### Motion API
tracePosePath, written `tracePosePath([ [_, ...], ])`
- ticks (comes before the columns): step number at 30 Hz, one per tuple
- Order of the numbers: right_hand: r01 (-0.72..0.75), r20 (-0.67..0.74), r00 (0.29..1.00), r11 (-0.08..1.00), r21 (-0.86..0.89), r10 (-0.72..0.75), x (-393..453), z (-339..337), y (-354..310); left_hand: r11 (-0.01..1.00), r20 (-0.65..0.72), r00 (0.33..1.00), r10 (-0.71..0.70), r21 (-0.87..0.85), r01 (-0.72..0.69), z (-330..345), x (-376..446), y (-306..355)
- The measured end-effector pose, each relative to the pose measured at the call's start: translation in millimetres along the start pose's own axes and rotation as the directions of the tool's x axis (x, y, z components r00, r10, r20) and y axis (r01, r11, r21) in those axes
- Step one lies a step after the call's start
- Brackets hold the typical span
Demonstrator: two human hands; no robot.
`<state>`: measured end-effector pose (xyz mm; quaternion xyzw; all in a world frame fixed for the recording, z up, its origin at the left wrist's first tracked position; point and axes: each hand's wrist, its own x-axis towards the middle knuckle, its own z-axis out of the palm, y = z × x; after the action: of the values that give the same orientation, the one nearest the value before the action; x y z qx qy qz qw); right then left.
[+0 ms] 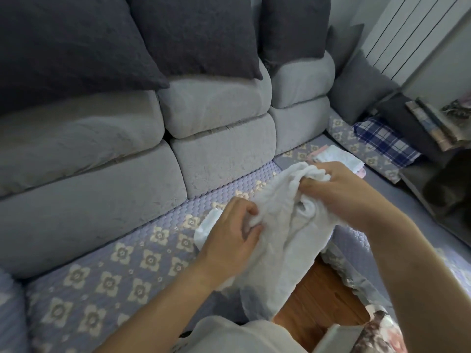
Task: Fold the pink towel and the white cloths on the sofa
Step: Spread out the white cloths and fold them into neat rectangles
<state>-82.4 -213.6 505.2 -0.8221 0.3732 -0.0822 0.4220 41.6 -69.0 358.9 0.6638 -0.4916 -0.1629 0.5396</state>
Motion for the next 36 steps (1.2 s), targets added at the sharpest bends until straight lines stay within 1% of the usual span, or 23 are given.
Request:
tracePosePath([
  [2,-0.008,-0.026,1.0,1.0,0.03,0.008,0.6,-3.0,4.8,0.992,0.02,1.0,0.001,0.127,-0.003,-4.1,-1.5,-10.1],
  [5,-0.01,-0.056,0.998,0.997,0.079,0.014,2.1,-5.7,8.7,0.954,-0.012,0.997,-0.081,0.288,0.081,-13.6,-2.8,-19.4],
  [7,-0.01,-0.083,0.996,0.995,0.1,0.018,3.6,-7.4,11.7,0.914,-0.035,0.999,-0.013,0.405,0.026,-24.3,-3.6,-29.2],
  [8,-0.012,-0.103,0.994,0.994,0.11,0.023,4.5,-8.5,13.5,0.896,-0.035,0.999,0.041,0.443,-0.021,-30.3,-4.9,-35.2],
  [9,-0.013,-0.125,0.992,0.993,0.121,0.028,5.4,-9.9,16.0,0.894,-0.032,0.997,0.065,0.447,-0.044,-36.2,-6.6,-41.7],
  [10,-0.015,-0.147,0.988,0.991,0.134,0.035,6.2,-11.5,18.2,0.909,-0.032,0.998,0.044,0.417,-0.027,-42.7,-9.0,-45.5],
  [12,-0.024,-0.182,0.982,0.985,0.171,0.056,7.4,-14.8,22.4,0.949,-0.053,0.997,-0.055,0.309,0.068,-54.7,-16.4,-46.9],
  [13,-0.032,-0.189,0.98,0.981,0.191,0.069,8.1,-15.6,24.0,0.956,-0.055,0.996,-0.069,0.281,0.082,-59.3,-20.9,-46.9],
  [14,-0.041,-0.191,0.978,0.977,0.208,0.081,8.7,-15.7,25.2,0.956,-0.046,0.998,-0.032,0.292,0.045,-63.5,-24.4,-46.2],
  [15,-0.049,-0.193,0.977,0.974,0.221,0.093,9.5,-15.4,25.7,0.943,-0.016,0.999,0.033,0.332,-0.025,-67.1,-27.5,-46.3],
  [18,-0.058,-0.192,0.976,0.97,0.237,0.105,12.6,-13.1,25.6,0.878,0.136,0.976,0.172,0.427,-0.214,-72.4,-30.4,-45.2],
  [19,-0.054,-0.188,0.977,0.97,0.238,0.101,13.5,-12.0,25.1,0.876,0.158,0.965,0.209,0.409,-0.257,-71.4,-29.5,-43.5],
  [20,-0.052,-0.183,0.978,0.97,0.239,0.098,14.4,-11.1,24.4,0.896,0.147,0.965,0.216,0.363,-0.256,-68.8,-28.6,-40.1],
  [22,-0.057,-0.177,0.979,0.968,0.243,0.102,16.1,-10.3,24.0,0.934,0.096,0.978,0.184,0.294,-0.204,-61.4,-27.4,-35.3],
  [24,-0.07,-0.178,0.977,0.966,0.249,0.117,18.8,-11.2,26.3,0.956,0.043,0.992,0.117,0.265,-0.125,-55.2,-28.2,-33.0],
  [27,-0.088,-0.194,0.97,0.959,0.269,0.144,24.3,-14.7,32.8,0.983,-0.01,0.998,-0.059,0.172,0.06,-56.5,-32.8,-34.2],
  [28,-0.096,-0.199,0.968,0.957,0.273,0.153,26.2,-15.8,35.7,0.986,-0.018,0.994,-0.109,0.127,0.11,-58.7,-34.4,-35.3],
  [30,-0.109,-0.214,0.962,0.958,0.266,0.169,30.1,-16.5,41.3,0.984,-0.028,0.987,-0.159,0.081,0.161,-64.9,-38.0,-34.9],
  [31,-0.113,-0.224,0.959,0.96,0.257,0.173,32.1,-16.2,43.5,0.981,-0.01,0.982,-0.188,0.053,0.188,-69.2,-38.9,-33.9],
  [32,-0.116,-0.231,0.957,0.961,0.25,0.175,34.2,-15.7,45.1,0.98,0.006,0.981,-0.195,0.041,0.195,-73.6,-39.1,-33.3],
  [33,-0.117,-0.238,0.955,0.962,0.248,0.178,36.1,-15.3,46.2,0.984,0.019,0.985,-0.17,0.055,0.169,-78.2,-38.2,-34.1],
  [36,-0.108,-0.247,0.953,0.961,0.256,0.173,39.6,-14.8,46.3,0.993,0.028,0.999,-0.039,0.114,0.036,-88.1,-31.4,-33.1],
])
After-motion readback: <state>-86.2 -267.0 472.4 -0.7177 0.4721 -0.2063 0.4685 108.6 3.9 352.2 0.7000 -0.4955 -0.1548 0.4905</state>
